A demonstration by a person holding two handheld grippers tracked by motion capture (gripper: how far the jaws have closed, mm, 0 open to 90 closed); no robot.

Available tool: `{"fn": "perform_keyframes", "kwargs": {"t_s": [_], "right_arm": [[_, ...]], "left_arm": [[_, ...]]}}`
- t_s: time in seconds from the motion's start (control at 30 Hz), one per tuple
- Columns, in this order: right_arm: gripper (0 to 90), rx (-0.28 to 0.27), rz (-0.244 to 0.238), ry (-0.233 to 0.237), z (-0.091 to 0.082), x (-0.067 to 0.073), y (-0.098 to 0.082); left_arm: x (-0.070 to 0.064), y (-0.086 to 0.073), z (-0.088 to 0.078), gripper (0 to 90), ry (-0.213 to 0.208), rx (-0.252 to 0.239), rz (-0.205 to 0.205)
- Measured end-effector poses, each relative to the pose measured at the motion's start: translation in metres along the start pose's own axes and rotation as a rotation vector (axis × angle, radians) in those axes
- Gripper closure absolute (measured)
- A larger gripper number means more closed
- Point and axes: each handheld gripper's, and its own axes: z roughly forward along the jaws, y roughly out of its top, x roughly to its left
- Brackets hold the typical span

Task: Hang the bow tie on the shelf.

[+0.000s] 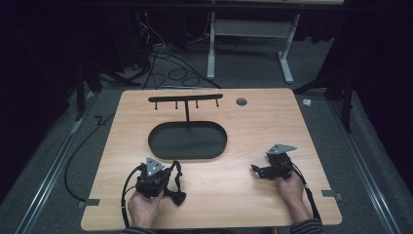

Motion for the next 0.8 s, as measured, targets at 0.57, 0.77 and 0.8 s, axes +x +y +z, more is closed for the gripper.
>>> {"fn": "perform_keyframes", "kwargs": {"t_s": [0.57,0.77,0.8], "right_arm": [[15.0,0.0,0.0,-0.001,0.0,0.0,0.0],[15.0,0.0,0.0,0.0,0.0,0.0,0.0],[15.0,0.0,0.0,0.0,0.0,0.0,0.0]], "left_arm": [[-0.003,0.047,-0.016,88.9,-0.02,-0.126,0.083],[0.0,0.066,-0.012,88.9,-0.03,-0.152,0.087],[0.001,0.069,-0.011,88.9,-0.033,-0.157,0.088]]}}
